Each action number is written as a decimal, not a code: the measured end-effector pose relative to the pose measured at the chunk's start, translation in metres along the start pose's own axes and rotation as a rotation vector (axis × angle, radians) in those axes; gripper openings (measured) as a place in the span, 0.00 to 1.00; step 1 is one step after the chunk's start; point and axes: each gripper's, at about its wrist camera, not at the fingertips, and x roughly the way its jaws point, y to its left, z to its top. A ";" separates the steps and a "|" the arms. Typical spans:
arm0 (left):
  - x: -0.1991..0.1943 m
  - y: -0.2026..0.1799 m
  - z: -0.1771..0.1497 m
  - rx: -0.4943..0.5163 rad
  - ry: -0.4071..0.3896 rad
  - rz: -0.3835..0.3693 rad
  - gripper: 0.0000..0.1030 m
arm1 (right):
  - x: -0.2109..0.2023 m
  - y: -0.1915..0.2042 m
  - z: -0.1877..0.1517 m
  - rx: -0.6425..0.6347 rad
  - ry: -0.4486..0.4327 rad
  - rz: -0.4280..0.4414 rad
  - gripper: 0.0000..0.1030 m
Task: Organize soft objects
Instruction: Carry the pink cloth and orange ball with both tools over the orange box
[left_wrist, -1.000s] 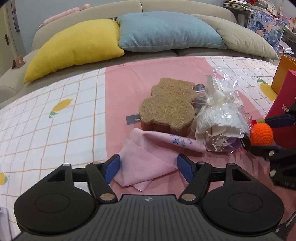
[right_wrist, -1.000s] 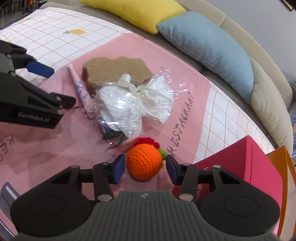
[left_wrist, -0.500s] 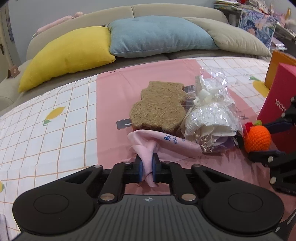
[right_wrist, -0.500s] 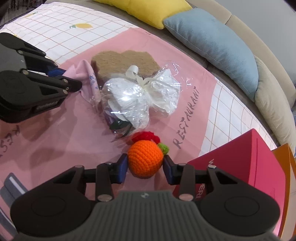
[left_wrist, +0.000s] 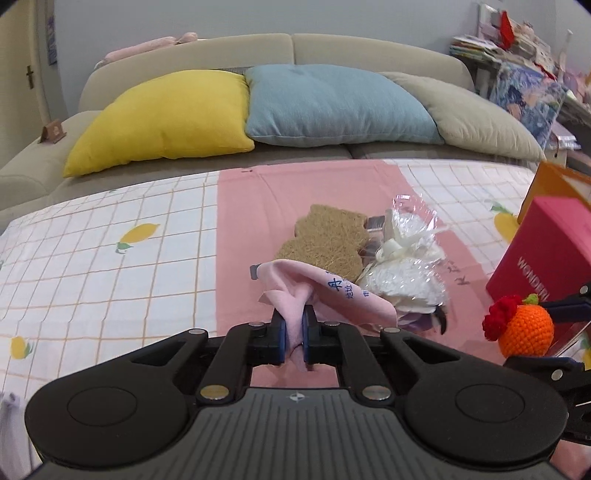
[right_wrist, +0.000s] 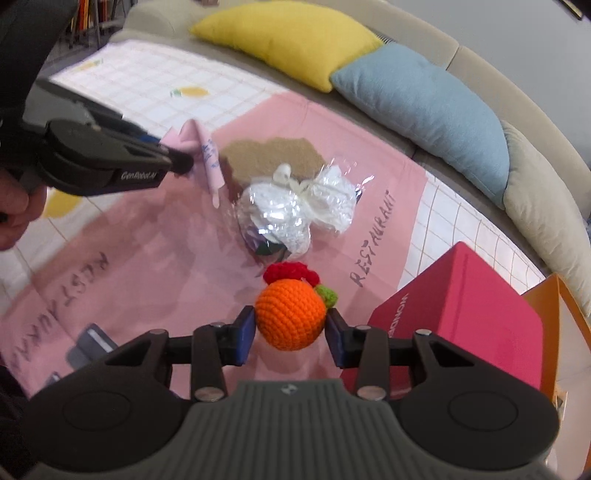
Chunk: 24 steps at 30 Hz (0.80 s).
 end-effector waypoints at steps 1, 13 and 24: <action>-0.005 0.000 0.001 -0.011 0.000 0.000 0.08 | -0.005 -0.002 0.000 0.012 -0.009 0.004 0.39; -0.081 -0.042 0.022 -0.043 -0.082 -0.085 0.08 | -0.068 -0.056 -0.019 0.223 -0.119 0.025 0.39; -0.103 -0.118 0.067 0.075 -0.117 -0.307 0.08 | -0.111 -0.126 -0.057 0.476 -0.192 -0.050 0.39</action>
